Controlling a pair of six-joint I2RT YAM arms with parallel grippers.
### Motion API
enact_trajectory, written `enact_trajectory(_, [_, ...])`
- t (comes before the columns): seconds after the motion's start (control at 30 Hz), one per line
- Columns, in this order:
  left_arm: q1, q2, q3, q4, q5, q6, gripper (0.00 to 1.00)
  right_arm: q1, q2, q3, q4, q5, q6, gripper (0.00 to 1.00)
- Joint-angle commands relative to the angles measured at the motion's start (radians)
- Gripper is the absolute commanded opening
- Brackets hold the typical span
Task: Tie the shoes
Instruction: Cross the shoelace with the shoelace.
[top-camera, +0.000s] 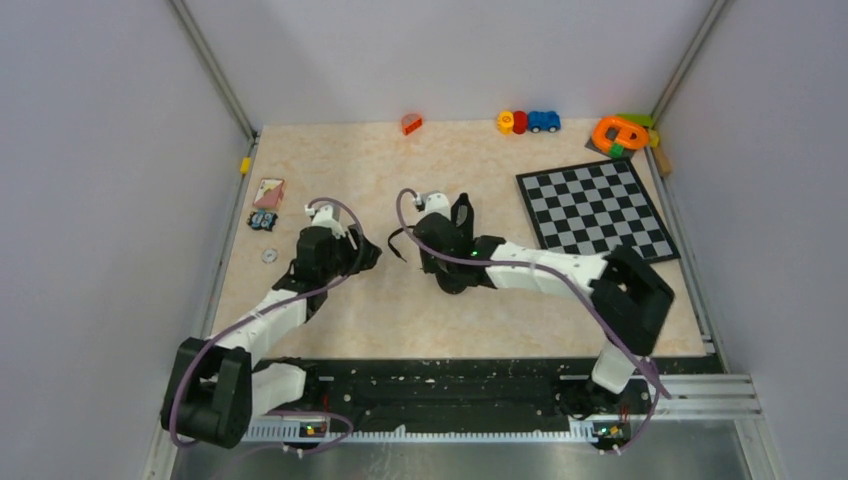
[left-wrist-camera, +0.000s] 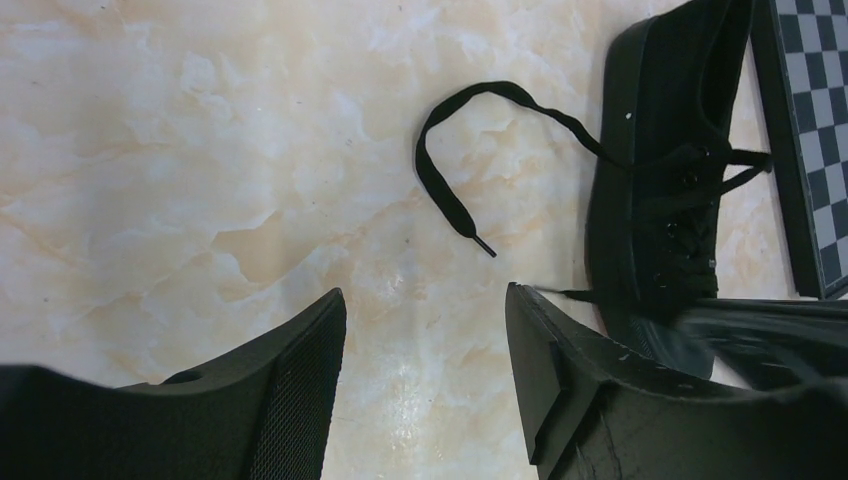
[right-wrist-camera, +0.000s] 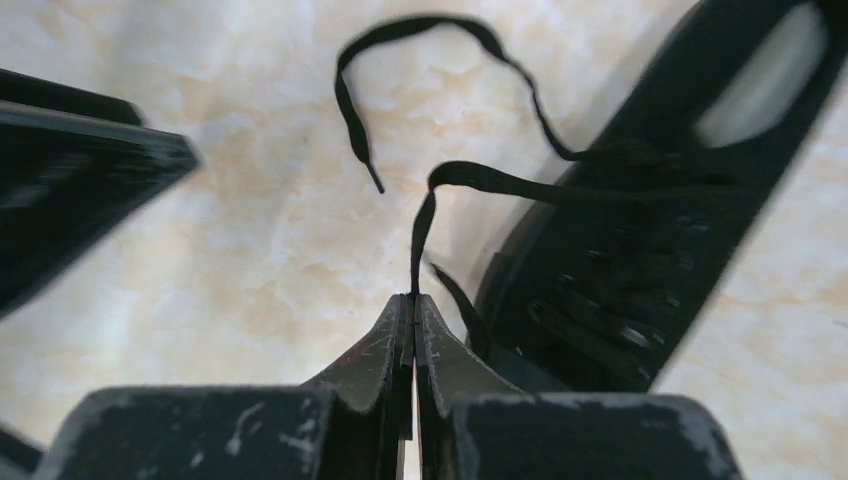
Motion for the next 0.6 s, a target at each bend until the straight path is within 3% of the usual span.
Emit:
enact_trajectory(0.0, [0.005,0.033,0.007,0.085,0.079,0.046,0.64,-0.012,-0.300,-0.044,-0.049,0.084,-0.014,0.00])
enact_trajectory(0.3, [-0.044,0.213,0.120,0.110,0.201,0.154,0.60,-0.267,-0.664,-0.284,-0.098,-0.039,0.055,0.00])
enact_trajectory(0.57, [-0.067,0.347,0.329,-0.162,0.049,0.237,0.60,-0.356,-0.737,-0.371,-0.097,-0.093,0.064,0.00])
